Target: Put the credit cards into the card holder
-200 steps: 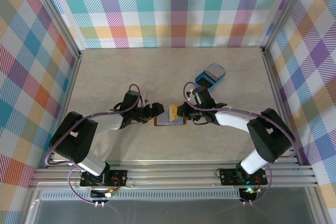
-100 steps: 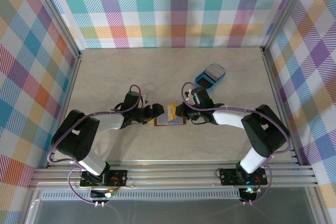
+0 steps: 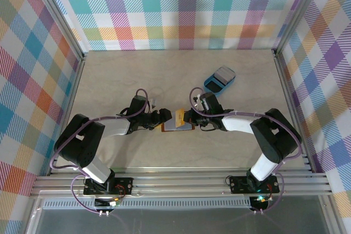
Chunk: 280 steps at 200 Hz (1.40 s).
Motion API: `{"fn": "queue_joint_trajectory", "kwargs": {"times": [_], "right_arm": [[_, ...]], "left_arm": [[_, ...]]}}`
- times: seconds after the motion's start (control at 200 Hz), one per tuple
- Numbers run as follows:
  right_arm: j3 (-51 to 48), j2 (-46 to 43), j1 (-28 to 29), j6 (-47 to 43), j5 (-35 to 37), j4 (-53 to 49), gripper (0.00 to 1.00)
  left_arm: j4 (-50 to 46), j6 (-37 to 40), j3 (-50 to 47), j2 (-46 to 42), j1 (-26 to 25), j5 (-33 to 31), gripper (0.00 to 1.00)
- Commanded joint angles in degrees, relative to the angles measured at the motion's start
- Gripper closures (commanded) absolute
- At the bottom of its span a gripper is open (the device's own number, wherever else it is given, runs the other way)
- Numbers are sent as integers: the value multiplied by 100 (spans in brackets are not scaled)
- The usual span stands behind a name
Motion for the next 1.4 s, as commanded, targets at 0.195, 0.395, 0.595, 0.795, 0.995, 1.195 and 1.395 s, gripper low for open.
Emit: {"fn": "queue_joint_trajectory", "kwargs": {"times": [0.195, 0.395, 0.595, 0.795, 0.995, 1.195, 1.395], "right_arm": [[-100, 112, -7, 34, 29, 178, 100], [-140, 169, -7, 126, 12, 232, 100], [-202, 190, -7, 237, 63, 255, 100], [-350, 273, -7, 499, -3, 560, 100], [-361, 365, 2, 547, -106, 688, 100], [-368, 411, 21, 519, -177, 696, 100], [-344, 420, 85, 285, -142, 499, 100]], "left_arm": [[195, -62, -74, 38, -83, -63, 23], [227, -84, -92, 56, -98, -53, 23], [245, -84, -109, 30, -109, -63, 23], [266, -84, -109, 96, -135, -63, 24], [276, -92, -109, 130, -171, -97, 24], [271, -92, -125, 135, -188, -142, 24], [250, -87, -109, 144, -188, -142, 24]]}}
